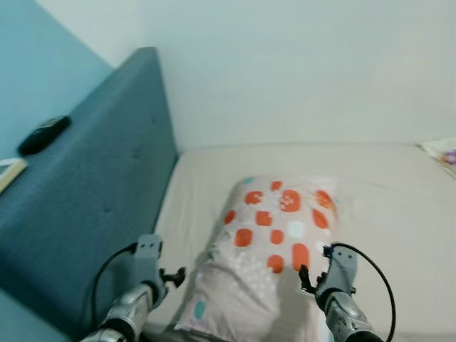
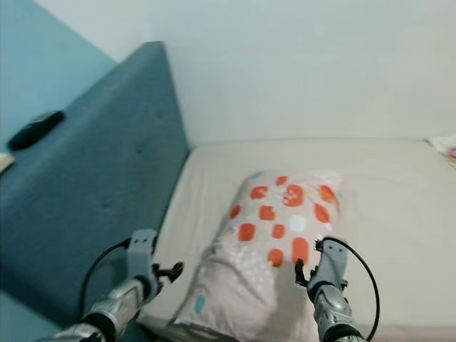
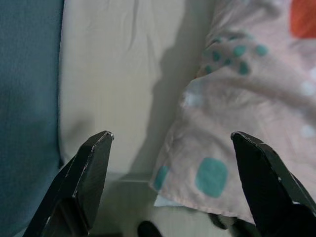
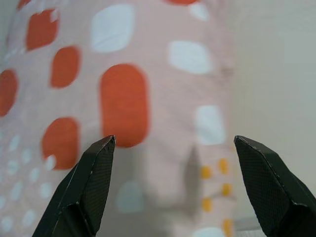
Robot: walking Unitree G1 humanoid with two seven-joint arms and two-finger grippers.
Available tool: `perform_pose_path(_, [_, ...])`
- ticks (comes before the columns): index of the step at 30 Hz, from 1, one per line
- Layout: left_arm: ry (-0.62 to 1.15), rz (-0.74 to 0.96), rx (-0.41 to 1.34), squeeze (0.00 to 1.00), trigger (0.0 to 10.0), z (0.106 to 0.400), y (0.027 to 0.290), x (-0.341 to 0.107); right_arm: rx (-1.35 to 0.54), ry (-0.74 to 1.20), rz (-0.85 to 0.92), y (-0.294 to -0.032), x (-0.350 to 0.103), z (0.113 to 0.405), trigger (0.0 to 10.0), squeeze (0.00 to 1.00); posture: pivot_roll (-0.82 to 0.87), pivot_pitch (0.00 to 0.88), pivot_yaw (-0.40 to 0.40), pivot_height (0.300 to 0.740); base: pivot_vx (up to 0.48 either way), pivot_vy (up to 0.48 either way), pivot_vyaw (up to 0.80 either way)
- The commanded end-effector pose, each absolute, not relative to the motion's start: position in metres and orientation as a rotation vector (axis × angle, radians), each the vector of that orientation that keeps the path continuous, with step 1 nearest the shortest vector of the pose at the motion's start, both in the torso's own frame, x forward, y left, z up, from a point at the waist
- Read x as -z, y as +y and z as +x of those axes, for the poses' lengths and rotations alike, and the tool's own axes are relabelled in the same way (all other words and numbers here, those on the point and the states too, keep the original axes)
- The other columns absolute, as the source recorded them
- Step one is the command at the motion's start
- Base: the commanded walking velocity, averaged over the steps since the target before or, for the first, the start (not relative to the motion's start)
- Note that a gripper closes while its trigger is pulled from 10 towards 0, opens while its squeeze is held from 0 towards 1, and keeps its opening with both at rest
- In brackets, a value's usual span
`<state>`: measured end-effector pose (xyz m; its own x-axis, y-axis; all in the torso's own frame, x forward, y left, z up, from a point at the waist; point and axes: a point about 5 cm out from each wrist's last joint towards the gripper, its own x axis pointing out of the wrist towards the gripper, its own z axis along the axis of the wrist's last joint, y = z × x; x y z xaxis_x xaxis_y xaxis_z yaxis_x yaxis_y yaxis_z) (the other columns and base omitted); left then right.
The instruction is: Clean up the room
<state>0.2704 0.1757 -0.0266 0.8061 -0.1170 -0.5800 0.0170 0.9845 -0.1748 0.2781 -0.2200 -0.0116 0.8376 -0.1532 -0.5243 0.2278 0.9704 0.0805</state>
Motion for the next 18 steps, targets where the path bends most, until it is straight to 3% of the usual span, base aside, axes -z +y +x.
perform_pose_path(1, [0.636,-0.145,0.025,0.00,10.0,0.267,0.184,0.029,0.173,0.564,0.133,-0.215,0.013,0.279,10.0,0.00,-0.15,0.032,0.023,0.739,0.000,0.000,-0.75])
perform_pose_path(7, [0.654,-0.119,-0.051,0.00,10.0,0.260,0.192,0.034,0.153,0.570,0.129,-0.213,0.012,0.281,10.0,0.00,-0.15,0.030,0.019,0.739,0.000,0.000,-0.75])
perform_pose_path(18, [0.642,-0.127,-0.049,0.00,10.0,0.266,0.181,0.031,0.129,0.593,0.121,-0.213,0.014,0.280,10.0,0.00,-0.15,0.015,0.023,0.739,0.000,0.000,-0.75])
